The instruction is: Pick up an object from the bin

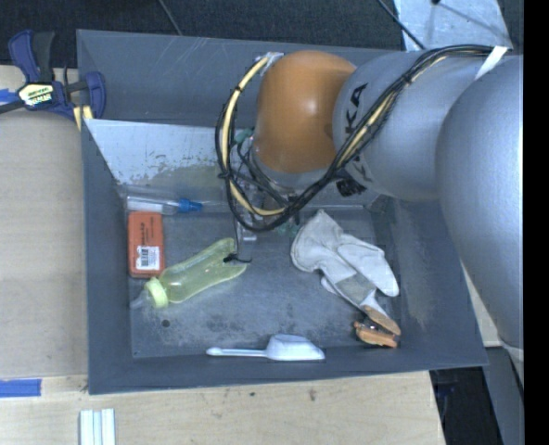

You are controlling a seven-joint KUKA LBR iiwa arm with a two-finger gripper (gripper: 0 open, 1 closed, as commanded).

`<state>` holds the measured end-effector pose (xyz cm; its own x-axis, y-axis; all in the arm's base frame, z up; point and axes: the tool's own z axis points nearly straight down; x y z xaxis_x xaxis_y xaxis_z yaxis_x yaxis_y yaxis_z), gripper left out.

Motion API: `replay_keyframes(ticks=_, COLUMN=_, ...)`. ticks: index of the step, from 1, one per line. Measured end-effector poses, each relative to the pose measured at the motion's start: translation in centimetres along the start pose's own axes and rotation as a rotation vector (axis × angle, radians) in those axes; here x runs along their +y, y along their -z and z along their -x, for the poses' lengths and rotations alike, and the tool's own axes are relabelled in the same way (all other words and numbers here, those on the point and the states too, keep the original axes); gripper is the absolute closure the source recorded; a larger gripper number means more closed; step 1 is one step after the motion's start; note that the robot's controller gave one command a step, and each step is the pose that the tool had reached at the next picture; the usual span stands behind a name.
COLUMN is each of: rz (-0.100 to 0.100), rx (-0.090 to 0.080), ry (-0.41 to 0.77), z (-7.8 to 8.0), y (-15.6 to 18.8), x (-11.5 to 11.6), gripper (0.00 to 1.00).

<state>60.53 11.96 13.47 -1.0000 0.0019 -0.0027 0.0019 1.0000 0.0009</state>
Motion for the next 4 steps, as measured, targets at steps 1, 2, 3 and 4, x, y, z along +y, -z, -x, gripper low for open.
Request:
replay_keyframes(ticks=1, rz=0.0, rx=0.0, ry=0.0, z=0.0, y=0.0, x=0.0, gripper=0.0)
replay_keyframes(ticks=2, rz=-0.002, rx=-0.006, ry=0.056, z=-1.3, y=-1.7, x=1.4, gripper=0.0)
replay_keyframes(ticks=3, rz=-0.002, rx=0.0, ry=0.044, z=-1.7, y=-5.1, x=4.7, gripper=0.0)
replay_keyframes(ticks=4, rz=0.001, rx=0.001, ry=0.055, z=-4.1, y=-6.2, x=3.8, gripper=0.0)
